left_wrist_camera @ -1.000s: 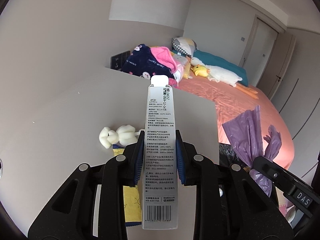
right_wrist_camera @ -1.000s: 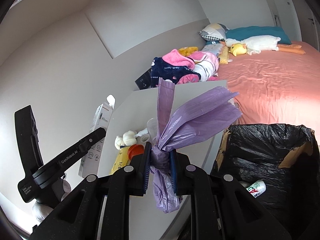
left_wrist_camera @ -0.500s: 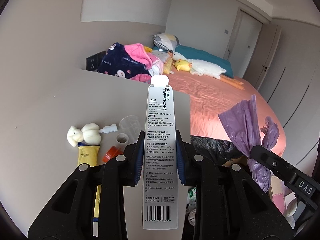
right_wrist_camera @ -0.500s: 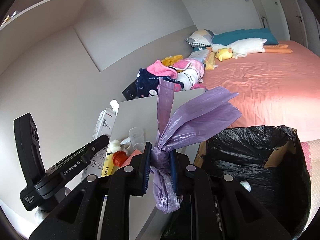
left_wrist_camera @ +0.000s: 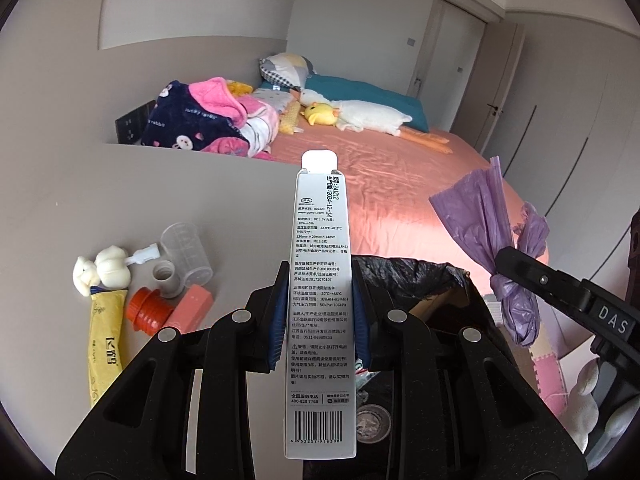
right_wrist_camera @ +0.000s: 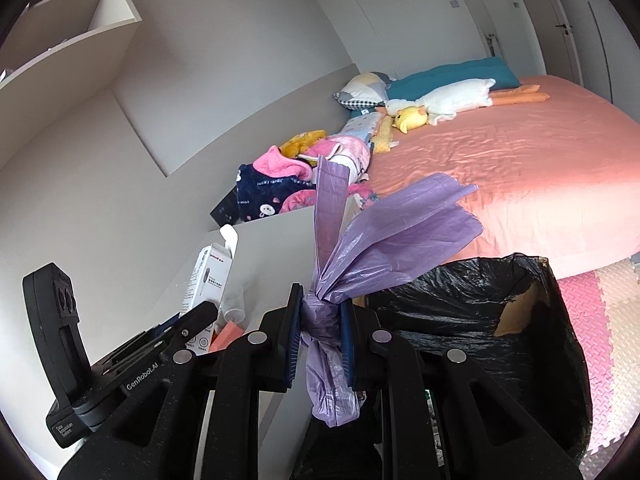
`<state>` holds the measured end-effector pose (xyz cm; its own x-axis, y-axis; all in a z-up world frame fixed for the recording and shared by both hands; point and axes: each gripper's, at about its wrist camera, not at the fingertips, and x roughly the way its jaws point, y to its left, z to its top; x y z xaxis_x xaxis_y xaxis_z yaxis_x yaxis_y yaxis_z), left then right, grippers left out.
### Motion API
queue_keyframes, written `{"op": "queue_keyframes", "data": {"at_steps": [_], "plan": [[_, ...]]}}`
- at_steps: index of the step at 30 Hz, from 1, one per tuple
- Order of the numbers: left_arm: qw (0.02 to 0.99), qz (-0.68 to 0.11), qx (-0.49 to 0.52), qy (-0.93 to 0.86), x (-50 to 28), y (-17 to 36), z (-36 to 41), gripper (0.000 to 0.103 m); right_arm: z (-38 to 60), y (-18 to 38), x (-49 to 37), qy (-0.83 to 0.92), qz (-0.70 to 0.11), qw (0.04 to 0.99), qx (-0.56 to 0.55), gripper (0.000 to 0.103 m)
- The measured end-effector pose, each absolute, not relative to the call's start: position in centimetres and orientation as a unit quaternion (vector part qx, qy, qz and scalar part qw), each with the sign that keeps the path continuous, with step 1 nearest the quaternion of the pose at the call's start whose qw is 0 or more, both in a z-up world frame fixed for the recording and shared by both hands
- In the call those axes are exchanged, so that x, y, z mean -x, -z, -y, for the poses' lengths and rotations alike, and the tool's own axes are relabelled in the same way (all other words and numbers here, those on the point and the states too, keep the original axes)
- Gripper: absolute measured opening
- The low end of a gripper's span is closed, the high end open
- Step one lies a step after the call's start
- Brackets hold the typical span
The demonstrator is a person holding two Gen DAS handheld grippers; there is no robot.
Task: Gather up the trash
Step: 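Carry the purple bag and white box toward the black trash bag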
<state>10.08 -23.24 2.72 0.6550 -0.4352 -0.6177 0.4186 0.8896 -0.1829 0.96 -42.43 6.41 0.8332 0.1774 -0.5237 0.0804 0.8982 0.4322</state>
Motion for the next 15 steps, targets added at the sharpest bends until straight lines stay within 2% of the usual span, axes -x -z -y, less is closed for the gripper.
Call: {"op": "queue_keyframes", "data": {"at_steps": [15], "plan": [[0.871,-0.366,-0.007,0.328,-8.1,-1.5,27.6,0.027,46.5,-5.2,0.1,0.022,-0.291,0.924,-0.249,0.019]]}}
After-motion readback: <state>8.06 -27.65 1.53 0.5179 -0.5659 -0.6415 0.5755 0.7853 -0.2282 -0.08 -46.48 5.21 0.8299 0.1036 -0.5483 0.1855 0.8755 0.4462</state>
